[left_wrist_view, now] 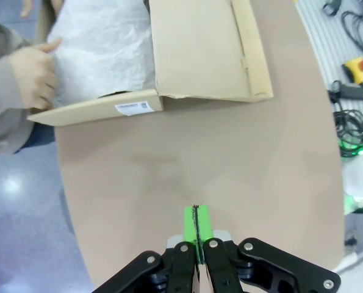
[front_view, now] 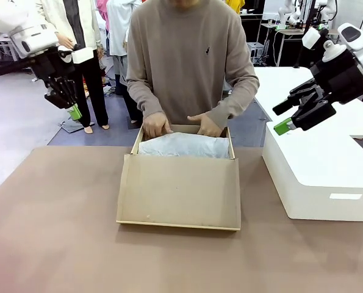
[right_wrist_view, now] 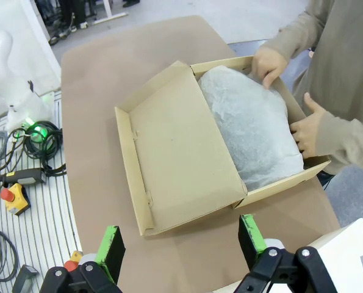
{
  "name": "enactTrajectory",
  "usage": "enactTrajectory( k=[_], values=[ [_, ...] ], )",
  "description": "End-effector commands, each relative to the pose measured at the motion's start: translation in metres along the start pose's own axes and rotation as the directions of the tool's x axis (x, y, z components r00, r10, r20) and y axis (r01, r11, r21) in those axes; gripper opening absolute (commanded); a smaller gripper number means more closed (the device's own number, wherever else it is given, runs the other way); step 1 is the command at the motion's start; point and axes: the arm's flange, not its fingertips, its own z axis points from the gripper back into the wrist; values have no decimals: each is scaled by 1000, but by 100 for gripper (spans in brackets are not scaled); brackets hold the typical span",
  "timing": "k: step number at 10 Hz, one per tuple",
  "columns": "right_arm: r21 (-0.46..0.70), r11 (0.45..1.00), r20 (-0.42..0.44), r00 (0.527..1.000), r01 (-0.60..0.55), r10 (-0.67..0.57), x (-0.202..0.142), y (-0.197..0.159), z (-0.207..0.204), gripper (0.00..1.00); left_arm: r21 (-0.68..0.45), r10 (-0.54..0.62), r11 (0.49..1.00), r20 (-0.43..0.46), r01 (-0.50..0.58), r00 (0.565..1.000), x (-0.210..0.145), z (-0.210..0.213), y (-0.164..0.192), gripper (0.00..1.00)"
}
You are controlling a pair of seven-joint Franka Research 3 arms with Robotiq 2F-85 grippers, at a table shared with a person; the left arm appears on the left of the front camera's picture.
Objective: Pack the shoes into the box.
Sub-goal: Close the Shoes Box.
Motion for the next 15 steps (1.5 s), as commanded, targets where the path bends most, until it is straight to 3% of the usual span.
enactTrajectory(
  k=[1,4,5,6,15],
  values=[
    [11,1000,34,999,-21,21,1,-2,-2,100,14,-49,999,82,48,995,-16,-10,-4,0],
    [11,1000,34,999,-21,21,1,-2,-2,100,-5,2,1000,136,-1,991,-26,-25,2,0],
    [11,1000,34,999,-21,21,1,-2,-2,100,-54,156,988,222,-147,962,-26,-23,7,0],
    [11,1000,34,999,-21,21,1,-2,-2,100,-4,-9,1000,93,9,996,-21,-20,4,0],
    [11,1000,34,999,-21,21,1,-2,-2,100,0,11,1000,123,-12,992,-24,-28,7,0]
  ],
)
